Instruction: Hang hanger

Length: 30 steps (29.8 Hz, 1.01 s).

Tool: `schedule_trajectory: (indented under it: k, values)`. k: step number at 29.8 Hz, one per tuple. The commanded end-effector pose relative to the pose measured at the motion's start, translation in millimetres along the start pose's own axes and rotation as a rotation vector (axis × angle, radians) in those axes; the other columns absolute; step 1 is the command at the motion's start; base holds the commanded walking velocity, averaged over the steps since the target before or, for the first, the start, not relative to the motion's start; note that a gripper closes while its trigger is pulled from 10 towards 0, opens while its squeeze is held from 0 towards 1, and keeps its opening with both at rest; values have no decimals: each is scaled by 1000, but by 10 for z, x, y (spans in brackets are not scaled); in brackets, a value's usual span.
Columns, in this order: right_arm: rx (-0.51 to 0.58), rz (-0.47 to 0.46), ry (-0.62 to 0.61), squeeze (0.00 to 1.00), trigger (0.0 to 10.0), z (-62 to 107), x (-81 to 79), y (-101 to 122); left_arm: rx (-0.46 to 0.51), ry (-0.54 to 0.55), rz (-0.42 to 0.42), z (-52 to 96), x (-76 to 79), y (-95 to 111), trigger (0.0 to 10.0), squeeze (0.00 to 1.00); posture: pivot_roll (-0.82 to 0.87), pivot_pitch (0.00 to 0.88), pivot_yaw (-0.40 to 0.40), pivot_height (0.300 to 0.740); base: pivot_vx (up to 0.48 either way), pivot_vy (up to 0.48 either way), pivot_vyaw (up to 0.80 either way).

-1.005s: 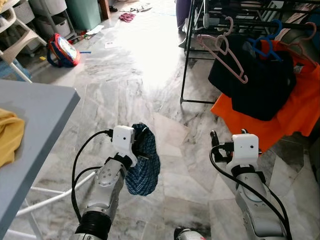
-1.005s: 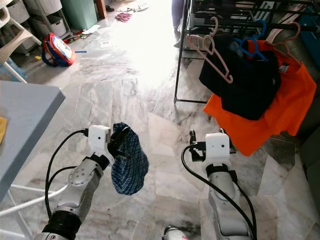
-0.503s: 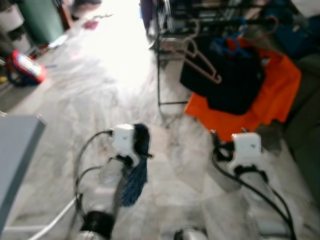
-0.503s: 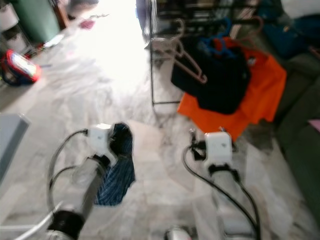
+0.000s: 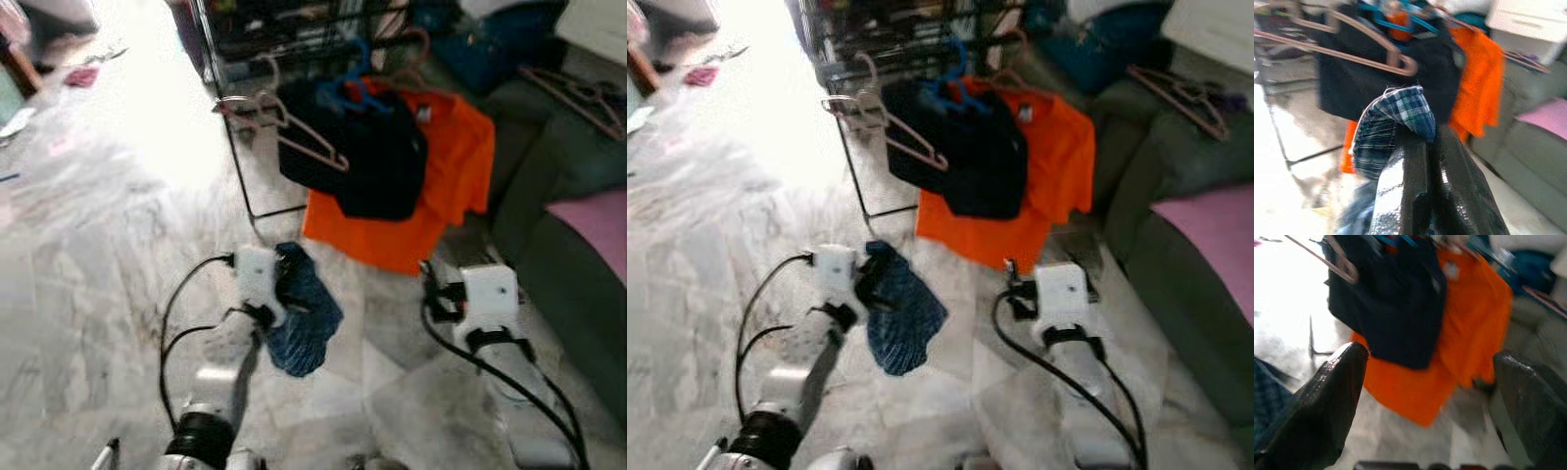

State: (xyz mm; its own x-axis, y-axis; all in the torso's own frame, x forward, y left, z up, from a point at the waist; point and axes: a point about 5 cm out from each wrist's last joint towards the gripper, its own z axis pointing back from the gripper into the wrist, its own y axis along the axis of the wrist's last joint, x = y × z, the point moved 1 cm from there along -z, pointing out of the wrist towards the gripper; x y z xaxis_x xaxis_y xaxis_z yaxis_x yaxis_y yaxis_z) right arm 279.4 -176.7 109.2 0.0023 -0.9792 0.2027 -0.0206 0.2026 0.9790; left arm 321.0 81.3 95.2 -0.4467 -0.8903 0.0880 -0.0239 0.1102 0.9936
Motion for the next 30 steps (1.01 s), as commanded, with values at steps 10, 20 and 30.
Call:
schedule_trajectory:
  k: [10, 20, 30]
  values:
    - [24, 0, 11, 0, 10000, -11, -65, 65, -12, 44, -16, 78, -127, -35, 10000, 0, -156, 158, 16, 740, 288, 0, 199]
    - [56, 21, 32, 0, 10000, -34, -78, 138, -4, 43, -20, 76, -127, -23, 10000, 0, -154, 158, 16, 740, 301, 49, 86]
    - [55, 23, 34, 0, 10000, -29, -94, 139, -7, 35, -19, 81, -123, -30, 10000, 0, -153, 161, 19, 740, 353, 263, 129]
